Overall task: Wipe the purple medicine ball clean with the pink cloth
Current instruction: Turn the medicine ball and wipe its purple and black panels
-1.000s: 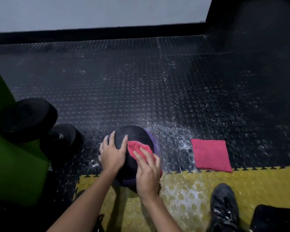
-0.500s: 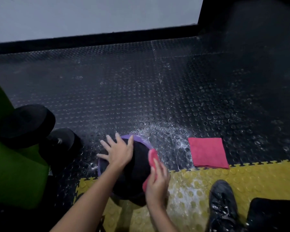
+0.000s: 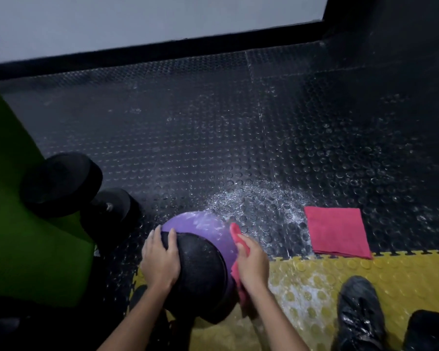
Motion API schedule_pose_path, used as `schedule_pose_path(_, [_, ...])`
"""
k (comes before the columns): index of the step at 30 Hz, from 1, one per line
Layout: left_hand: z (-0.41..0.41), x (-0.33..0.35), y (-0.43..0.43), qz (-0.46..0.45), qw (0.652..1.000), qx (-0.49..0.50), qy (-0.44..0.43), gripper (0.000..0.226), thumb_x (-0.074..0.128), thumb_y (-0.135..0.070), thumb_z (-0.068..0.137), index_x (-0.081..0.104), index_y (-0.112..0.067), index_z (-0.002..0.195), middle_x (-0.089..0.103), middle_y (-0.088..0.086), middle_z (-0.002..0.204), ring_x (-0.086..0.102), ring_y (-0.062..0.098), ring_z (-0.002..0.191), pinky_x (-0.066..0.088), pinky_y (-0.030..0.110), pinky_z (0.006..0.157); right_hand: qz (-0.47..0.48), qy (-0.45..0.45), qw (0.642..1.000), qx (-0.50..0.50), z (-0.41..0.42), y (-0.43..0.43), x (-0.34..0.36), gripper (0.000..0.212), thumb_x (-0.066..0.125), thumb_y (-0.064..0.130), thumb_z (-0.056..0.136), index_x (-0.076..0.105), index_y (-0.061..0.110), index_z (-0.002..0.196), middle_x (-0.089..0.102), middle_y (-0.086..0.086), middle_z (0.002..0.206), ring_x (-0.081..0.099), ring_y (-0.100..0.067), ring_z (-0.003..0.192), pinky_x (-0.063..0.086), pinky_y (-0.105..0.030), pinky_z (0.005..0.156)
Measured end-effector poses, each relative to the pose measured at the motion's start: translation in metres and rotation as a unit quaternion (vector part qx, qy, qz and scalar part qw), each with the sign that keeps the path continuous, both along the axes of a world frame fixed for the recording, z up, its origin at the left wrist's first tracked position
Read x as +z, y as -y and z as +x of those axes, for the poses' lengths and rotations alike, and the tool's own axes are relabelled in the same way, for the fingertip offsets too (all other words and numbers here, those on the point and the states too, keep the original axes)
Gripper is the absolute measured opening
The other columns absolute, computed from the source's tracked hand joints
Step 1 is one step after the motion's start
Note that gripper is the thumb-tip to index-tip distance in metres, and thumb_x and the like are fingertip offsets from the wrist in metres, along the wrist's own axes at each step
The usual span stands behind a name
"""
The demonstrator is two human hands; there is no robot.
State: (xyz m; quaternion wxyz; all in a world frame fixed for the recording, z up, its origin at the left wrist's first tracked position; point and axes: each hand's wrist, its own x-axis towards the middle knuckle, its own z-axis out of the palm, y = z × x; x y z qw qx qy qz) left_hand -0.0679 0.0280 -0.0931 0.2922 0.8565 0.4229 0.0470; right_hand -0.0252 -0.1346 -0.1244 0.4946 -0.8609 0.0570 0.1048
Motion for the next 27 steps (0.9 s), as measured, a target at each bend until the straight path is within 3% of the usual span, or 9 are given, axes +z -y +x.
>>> schedule_pose_path(2, [-0.006,-0.002,0.004,0.001,1.0,0.003,0.019,0.065,0.031,-0.054,0.09,0.041,-0.013,0.14,0.04,0.008,0.146,0.035,0.026,0.135,0.029,0.046,0.108,-0.043,-0.006,0.999,0.011,0.0,-0.003,0.008,0.028,0.051,0.014,0.091,0.063,0.025,0.113,0.06,0.009,0.115,0.054,-0.016,0.103,0.041,-0.026,0.087])
schedule_pose_path(7, [-0.01,-0.003,0.013,0.016,1.0,-0.001,0.02,0.081,0.022,-0.059,0.078,0.04,-0.011,0.141,0.039,0.011,0.147,0.033,0.027,0.136,0.026,0.043,0.11,-0.128,0.29,0.934,0.166,-0.02,-0.052,0.046,0.024,0.047,0.03,0.079,0.067,0.034,0.092,0.065,0.02,0.098,0.056,-0.016,0.081,0.048,-0.028,0.064])
schedule_pose_path(10, [-0.007,-0.002,0.018,0.025,0.999,-0.024,0.012,0.078,0.023,-0.055,0.079,0.038,-0.012,0.142,0.035,0.008,0.15,0.028,0.025,0.14,0.023,0.043,0.112,-0.134,0.201,0.959,0.147,-0.001,-0.035,0.038,0.028,0.052,0.019,0.086,0.064,0.033,0.106,0.062,0.015,0.11,0.052,-0.017,0.088,0.049,-0.029,0.072])
schedule_pose_path(13, [-0.003,-0.002,0.022,0.054,0.996,-0.066,-0.005,0.08,0.017,-0.061,0.079,0.036,-0.017,0.143,0.033,0.005,0.151,0.026,0.023,0.14,0.023,0.046,0.113,-0.063,-0.008,0.996,0.055,0.02,0.004,0.022,0.027,0.047,0.017,0.093,0.062,0.028,0.114,0.059,0.01,0.119,0.051,-0.008,0.086,0.039,-0.01,0.067])
schedule_pose_path(15, [-0.001,-0.003,0.02,0.058,0.994,-0.088,-0.009,0.088,0.01,-0.068,0.075,0.036,-0.019,0.143,0.034,0.003,0.151,0.026,0.022,0.14,0.023,0.045,0.113,-0.077,-0.024,0.996,0.028,0.016,0.007,0.026,0.027,0.048,0.017,0.093,0.062,0.026,0.115,0.06,0.008,0.119,0.054,-0.013,0.096,0.04,-0.016,0.077])
schedule_pose_path(19, [-0.001,-0.006,0.01,0.044,0.995,-0.085,0.013,0.088,0.015,-0.065,0.073,0.041,-0.015,0.141,0.038,0.006,0.148,0.03,0.023,0.139,0.024,0.042,0.112,-0.126,0.232,0.956,0.127,-0.022,-0.036,0.052,0.024,0.058,0.023,0.077,0.068,0.033,0.096,0.066,0.018,0.101,0.057,-0.017,0.08,0.052,-0.027,0.066])
schedule_pose_path(21, [-0.005,-0.007,0.008,0.036,0.996,-0.081,0.03,0.091,0.015,-0.066,0.071,0.043,-0.013,0.14,0.04,0.007,0.147,0.032,0.024,0.137,0.024,0.042,0.112,-0.132,0.267,0.939,0.173,-0.027,-0.042,0.046,0.027,0.06,0.029,0.071,0.065,0.035,0.096,0.064,0.021,0.102,0.056,-0.016,0.079,0.05,-0.029,0.061])
schedule_pose_path(24, [-0.009,-0.006,0.011,0.038,0.995,-0.082,0.033,0.092,0.013,-0.067,0.071,0.043,-0.015,0.14,0.04,0.006,0.147,0.032,0.024,0.137,0.025,0.043,0.112,-0.126,0.182,0.97,0.097,-0.016,-0.023,0.029,0.029,0.056,0.018,0.085,0.064,0.032,0.109,0.06,0.014,0.116,0.054,-0.019,0.093,0.048,-0.03,0.075])
schedule_pose_path(27, [-0.01,-0.005,0.016,0.054,0.993,-0.103,0.019,0.089,0.01,-0.068,0.072,0.04,-0.02,0.142,0.038,0.003,0.148,0.03,0.021,0.139,0.025,0.045,0.112,-0.015,-0.079,0.997,-0.009,0.001,0.004,0.015,0.028,0.044,0.02,0.095,0.059,0.028,0.118,0.061,0.004,0.117,0.057,-0.015,0.092,0.047,-0.024,0.07])
